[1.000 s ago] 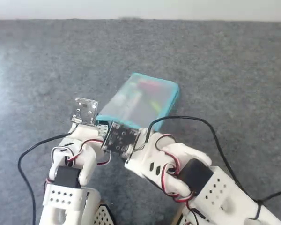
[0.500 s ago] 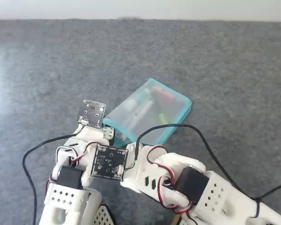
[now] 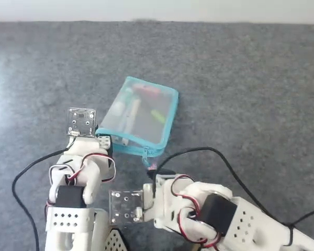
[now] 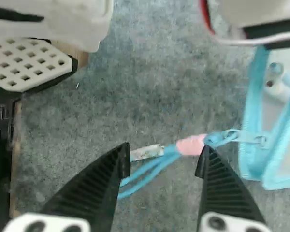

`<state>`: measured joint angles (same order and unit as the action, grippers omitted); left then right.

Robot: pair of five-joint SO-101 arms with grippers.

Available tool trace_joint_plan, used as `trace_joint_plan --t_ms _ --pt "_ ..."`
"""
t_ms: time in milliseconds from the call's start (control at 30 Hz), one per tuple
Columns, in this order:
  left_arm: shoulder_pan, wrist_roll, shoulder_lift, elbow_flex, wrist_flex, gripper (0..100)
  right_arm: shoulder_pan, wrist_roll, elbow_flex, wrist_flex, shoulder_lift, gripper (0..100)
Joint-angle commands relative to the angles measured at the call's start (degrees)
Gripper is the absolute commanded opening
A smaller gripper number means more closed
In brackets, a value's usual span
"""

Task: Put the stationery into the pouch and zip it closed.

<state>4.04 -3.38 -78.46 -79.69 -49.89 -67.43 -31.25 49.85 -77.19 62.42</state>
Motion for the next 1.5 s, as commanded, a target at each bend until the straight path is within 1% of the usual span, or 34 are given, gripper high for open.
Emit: trace_joint_plan --t_ms 0,67,133,200,233,300,400,700,800,933,1000,1100,1167,1333,1467 --pt "0.7 -0.9 -0.5 4.0 1.6 1 -0.1 -0.8 0.1 -0.4 8.0 22.3" --pt "0.7 -0.9 -0.5 4.0 1.6 1 1.9 -0.8 0.3 0.0 13.1 22.3" --pt "0.6 -0.7 -0.5 4.1 1.6 1 8.3 0.4 0.8 2.1 16.7 22.3" --pt "0.5 -0.7 -0.5 4.1 1.6 1 17.2 1.1 3.3 6.1 18.3 22.5" --pt "0.5 -0.7 -0.5 4.1 1.6 1 20.3 1.1 5.4 8.8 18.2 22.6" --pt "0.5 -0.7 -0.5 4.1 1.6 1 23.0 -0.6 10.1 14.4 17.1 22.6" --pt "0.5 -0.7 -0.5 4.1 1.6 1 23.1 -1.9 14.3 19.8 13.6 22.6" --pt "0.5 -0.7 -0.5 4.0 1.5 1 23.3 -3.0 13.9 29.8 -2.0 22.7" --pt "0.5 -0.7 -0.5 4.0 1.5 1 23.1 -3.7 13.2 29.8 -5.0 22.7" --pt "0.5 -0.7 -0.5 4.0 1.5 1 23.1 -3.7 13.3 29.8 -5.4 22.7" --pt "0.5 -0.7 -0.5 4.0 1.5 1 23.1 -4.0 13.1 27.9 -5.3 22.6" --pt "0.5 -0.7 -0.5 4.0 1.5 1 23.0 -6.3 13.2 23.2 -3.2 22.4" --pt "0.5 -0.7 -0.5 4.0 1.5 1 23.0 -6.5 13.5 22.3 -0.6 22.4" --pt "0.5 -0.7 -0.5 4.0 1.5 1 21.0 -6.3 13.5 22.4 2.1 22.4" --pt "0.5 -0.7 -0.5 4.0 1.5 1 21.2 -4.9 13.5 25.9 0.0 22.5"
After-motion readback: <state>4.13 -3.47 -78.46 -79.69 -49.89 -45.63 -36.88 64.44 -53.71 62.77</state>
